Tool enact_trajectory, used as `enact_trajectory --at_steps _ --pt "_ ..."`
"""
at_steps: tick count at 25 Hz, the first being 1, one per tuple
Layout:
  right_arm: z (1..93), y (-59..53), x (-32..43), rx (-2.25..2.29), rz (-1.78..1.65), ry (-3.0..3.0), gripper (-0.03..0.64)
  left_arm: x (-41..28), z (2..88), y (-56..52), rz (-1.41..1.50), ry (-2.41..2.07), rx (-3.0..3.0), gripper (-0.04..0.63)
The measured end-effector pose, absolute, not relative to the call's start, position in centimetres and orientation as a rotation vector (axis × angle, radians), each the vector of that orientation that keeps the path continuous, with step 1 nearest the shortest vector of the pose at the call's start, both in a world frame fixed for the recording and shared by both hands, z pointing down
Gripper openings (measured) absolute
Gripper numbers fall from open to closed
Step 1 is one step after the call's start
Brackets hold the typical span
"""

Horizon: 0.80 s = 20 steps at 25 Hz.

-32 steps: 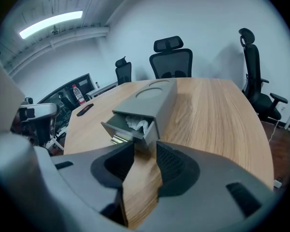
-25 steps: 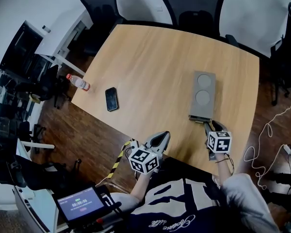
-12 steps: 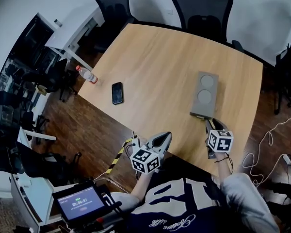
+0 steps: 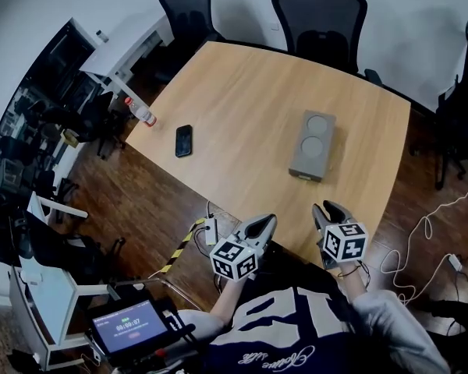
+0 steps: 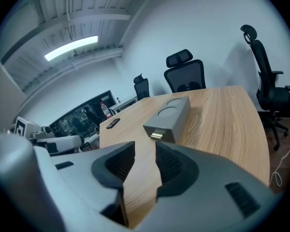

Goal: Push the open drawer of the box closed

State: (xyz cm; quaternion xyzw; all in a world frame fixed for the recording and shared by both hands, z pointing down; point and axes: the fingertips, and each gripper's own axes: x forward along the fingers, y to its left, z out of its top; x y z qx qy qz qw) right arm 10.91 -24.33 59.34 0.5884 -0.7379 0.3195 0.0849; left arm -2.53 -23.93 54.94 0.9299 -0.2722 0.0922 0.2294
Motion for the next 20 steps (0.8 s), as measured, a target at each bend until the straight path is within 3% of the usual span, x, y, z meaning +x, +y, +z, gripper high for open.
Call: enact_trajectory --at_steps 20 --pt "58.2 -17.5 8.6 1.55 1.005 -2.378 0.114 -3.9 54.8 -13.8 0.243 -0.965 2.457 0.002"
